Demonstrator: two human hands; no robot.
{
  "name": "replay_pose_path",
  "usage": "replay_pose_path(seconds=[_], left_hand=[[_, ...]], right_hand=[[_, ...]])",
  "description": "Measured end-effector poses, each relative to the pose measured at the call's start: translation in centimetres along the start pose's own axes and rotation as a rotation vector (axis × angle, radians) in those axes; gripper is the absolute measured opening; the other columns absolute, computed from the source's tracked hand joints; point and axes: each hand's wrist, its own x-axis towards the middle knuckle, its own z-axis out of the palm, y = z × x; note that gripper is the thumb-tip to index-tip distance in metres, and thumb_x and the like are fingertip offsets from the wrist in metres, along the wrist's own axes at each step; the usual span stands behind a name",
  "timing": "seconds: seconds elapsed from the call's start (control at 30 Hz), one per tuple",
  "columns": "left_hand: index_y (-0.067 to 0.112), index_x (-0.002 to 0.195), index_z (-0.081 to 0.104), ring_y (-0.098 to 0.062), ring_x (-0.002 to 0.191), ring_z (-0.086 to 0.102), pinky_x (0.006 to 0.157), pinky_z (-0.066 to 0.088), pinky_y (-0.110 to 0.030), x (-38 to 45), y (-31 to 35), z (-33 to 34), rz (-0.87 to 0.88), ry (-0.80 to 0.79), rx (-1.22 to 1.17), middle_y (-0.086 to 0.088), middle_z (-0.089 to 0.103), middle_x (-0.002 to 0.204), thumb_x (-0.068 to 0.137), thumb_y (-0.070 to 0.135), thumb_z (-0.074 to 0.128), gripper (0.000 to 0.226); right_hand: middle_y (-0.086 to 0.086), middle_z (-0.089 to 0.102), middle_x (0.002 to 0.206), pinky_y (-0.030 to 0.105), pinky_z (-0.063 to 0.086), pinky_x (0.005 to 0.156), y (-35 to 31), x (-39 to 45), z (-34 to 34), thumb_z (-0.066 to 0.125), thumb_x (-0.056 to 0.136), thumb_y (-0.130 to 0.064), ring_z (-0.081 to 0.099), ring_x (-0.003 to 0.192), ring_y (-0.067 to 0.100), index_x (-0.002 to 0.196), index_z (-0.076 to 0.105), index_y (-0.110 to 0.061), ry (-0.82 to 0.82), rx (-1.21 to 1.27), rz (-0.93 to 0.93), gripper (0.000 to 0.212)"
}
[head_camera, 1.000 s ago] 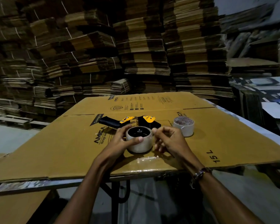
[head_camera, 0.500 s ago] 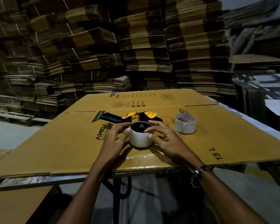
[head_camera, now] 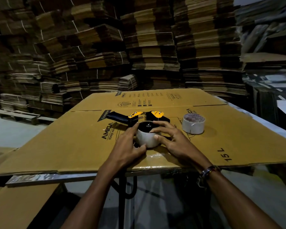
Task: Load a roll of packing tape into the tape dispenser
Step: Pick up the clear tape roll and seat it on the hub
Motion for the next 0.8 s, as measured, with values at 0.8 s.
replay_pose_path(seconds=[0.8], left_hand=[[0.021, 0.089, 0.058, -0.012, 0.082, 0.057, 0.072, 0.055, -0.038, -2.0, 1.1, 3.2, -0.110, 0.337, 0.028, 0.005, 0.059, 0.091, 0.089, 0.027, 0.069, 0.012]], right_hand=[[-0.018, 0.044, 0.145, 0.013, 0.043, 0.088, -0.6, -0.2, 0.0, 0.061, 0.099, -0.024, 0.042, 0.129, 0.003, 0.119, 0.072, -0.027, -0.021, -0.027, -0.002, 0.023]])
